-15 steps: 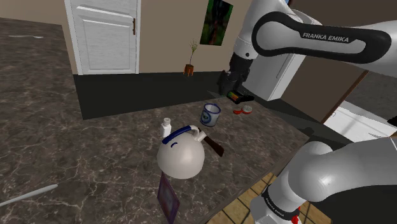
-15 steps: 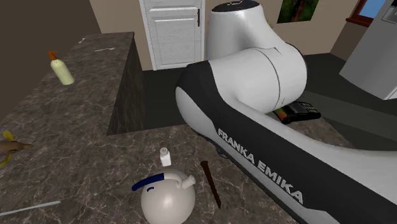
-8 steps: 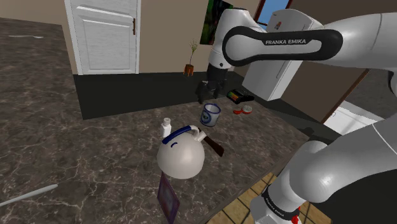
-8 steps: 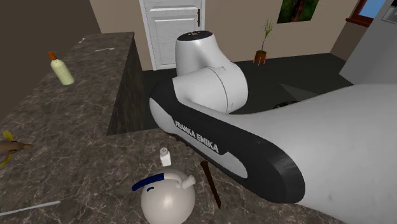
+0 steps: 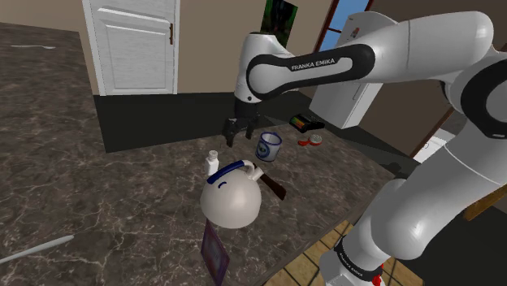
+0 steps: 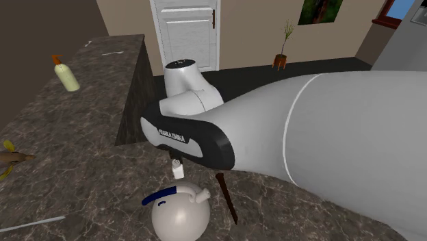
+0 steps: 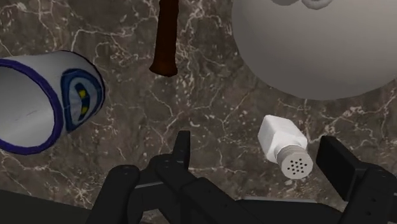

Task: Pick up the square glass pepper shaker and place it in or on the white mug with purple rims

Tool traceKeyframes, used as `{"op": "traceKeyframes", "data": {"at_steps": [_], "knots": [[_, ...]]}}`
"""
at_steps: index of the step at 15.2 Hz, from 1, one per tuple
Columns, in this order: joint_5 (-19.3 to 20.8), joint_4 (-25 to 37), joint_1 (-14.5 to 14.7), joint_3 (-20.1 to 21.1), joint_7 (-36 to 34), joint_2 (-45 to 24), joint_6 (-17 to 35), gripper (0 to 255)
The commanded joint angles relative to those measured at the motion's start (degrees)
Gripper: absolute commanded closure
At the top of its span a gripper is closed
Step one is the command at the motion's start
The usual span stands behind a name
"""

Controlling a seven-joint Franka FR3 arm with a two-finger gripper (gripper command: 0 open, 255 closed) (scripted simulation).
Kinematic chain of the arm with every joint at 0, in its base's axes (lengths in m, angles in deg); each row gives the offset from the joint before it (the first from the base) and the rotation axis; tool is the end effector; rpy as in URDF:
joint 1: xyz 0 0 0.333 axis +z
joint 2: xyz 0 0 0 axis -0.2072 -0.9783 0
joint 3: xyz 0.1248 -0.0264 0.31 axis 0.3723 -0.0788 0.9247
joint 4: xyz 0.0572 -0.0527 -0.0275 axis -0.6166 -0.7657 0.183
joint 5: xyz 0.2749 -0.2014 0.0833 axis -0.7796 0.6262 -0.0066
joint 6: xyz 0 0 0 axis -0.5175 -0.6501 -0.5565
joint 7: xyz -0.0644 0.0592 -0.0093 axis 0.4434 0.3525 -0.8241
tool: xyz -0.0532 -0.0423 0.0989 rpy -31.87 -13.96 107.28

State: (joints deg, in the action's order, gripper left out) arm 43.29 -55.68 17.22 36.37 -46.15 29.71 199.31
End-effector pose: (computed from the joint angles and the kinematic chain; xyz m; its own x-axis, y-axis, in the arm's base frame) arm 0.4503 0.1062 0.4646 0.9987 0.0375 -0.0342 0.0377 -0.9993 0.0067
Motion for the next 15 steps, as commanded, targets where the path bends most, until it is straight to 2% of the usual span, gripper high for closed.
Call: {"op": "traceKeyframes", "data": {"at_steps": [1, 6, 15], "knots": [[-0.4, 2.8, 0.7, 0.8, -0.2, -4.5, 0.9, 0], [-1.0, 8.6, 2.3, 2.3, -0.2, -14.1, 2.7, 0], [-0.6, 5.4, 2.5, 2.4, -0.5, -16.4, 8.2, 0]]}}
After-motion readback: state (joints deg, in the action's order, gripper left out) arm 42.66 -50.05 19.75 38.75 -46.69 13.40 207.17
